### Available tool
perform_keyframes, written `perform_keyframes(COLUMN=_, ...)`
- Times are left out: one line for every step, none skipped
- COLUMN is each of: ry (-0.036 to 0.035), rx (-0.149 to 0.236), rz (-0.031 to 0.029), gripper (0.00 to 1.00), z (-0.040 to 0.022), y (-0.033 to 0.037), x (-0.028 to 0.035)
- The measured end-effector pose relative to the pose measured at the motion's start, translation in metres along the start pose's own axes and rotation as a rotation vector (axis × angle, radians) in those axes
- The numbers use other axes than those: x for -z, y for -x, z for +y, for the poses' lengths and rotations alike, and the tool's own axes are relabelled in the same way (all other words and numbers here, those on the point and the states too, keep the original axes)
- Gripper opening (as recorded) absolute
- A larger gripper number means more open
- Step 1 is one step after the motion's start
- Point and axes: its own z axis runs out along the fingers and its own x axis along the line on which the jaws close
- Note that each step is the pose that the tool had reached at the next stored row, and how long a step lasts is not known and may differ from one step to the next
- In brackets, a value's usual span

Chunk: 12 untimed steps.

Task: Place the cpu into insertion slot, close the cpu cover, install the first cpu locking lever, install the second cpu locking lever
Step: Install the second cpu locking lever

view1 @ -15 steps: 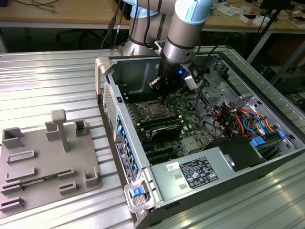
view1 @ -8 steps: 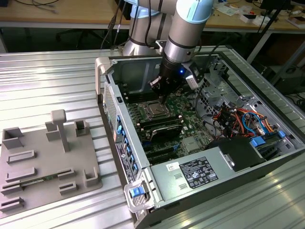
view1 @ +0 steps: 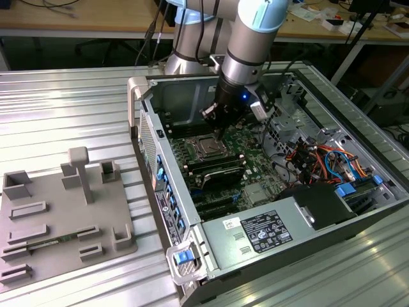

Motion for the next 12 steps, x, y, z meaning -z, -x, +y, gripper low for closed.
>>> perform_keyframes(ry=0.0, rx=0.0, rz=0.0, gripper=0.11, z=-0.0009, y=-0.0001, x=0.0)
perform_keyframes(ry=0.0, rx=0.0, rz=0.0001, gripper=0.11, z=-0.0017, y=-0.0001, x=0.0)
perform_keyframes(ry=0.0, rx=0.0, rz=0.0, gripper=0.11, z=-0.0026, y=-0.0002, x=0.0)
perform_keyframes(ry=0.0001, rx=0.0, rz=0.0, gripper=0.11, z=-0.0038, y=-0.0003, x=0.0)
perform_keyframes(ry=0.0, rx=0.0, rz=0.0, gripper=0.11, z=-0.0052, y=-0.0004, x=0.0)
perform_keyframes(ry=0.0, rx=0.0, rz=0.0001, gripper=0.11, z=-0.0067, y=-0.0005, x=0.0)
perform_keyframes(ry=0.0, rx=0.0, rz=0.0, gripper=0.11, z=-0.008, y=-0.0006, x=0.0)
perform_keyframes(ry=0.0001, rx=0.0, rz=0.0, gripper=0.11, z=-0.0095, y=-0.0008, x=0.0)
perform_keyframes(ry=0.0, rx=0.0, rz=0.0, gripper=0.11, z=-0.0111, y=-0.0009, x=0.0)
perform_keyframes(ry=0.0, rx=0.0, rz=0.0001, gripper=0.11, z=-0.0122, y=-0.0011, x=0.0)
perform_keyframes(ry=0.0001, rx=0.0, rz=-0.0001, gripper=0.11, z=-0.013, y=-0.0011, x=-0.0001)
perform_keyframes(ry=0.0001, rx=0.0, rz=0.0, gripper=0.11, z=-0.013, y=-0.0009, x=-0.0001)
